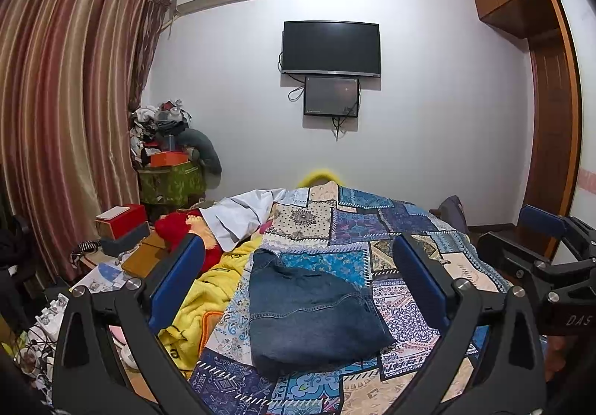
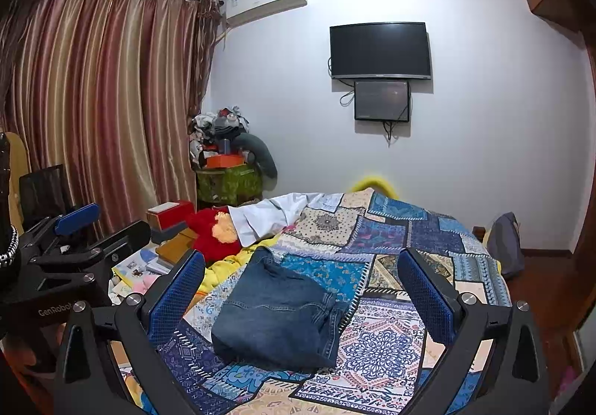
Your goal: Fold large clothes
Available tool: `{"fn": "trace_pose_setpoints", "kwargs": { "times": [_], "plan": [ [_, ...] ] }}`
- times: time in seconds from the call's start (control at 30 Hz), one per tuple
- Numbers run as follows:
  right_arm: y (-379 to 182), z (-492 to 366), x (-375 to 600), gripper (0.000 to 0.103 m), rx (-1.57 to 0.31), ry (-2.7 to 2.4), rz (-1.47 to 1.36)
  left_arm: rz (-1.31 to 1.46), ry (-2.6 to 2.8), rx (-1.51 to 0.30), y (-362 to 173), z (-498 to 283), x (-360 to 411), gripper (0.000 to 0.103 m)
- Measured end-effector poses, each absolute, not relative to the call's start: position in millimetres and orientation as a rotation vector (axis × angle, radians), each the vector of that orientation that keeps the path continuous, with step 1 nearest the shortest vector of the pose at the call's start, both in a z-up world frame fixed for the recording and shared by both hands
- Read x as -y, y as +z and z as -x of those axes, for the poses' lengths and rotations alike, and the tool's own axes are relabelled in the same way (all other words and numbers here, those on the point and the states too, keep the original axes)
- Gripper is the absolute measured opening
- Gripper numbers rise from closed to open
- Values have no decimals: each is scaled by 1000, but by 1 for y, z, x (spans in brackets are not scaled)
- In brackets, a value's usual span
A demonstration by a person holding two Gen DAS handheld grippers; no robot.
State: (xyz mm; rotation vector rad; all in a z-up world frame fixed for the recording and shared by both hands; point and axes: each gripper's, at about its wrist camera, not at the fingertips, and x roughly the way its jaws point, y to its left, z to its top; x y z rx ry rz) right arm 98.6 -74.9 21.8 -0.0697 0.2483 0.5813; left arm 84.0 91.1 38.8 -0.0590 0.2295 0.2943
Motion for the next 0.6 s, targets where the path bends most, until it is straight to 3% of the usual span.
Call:
{"fn": "trace_pose_setpoints", "kwargs": {
  "times": [0.6],
  "plan": [
    [15,-106,78,103,-260,582,57,60,286,-234,37,-85,-98,102]
  ]
}}
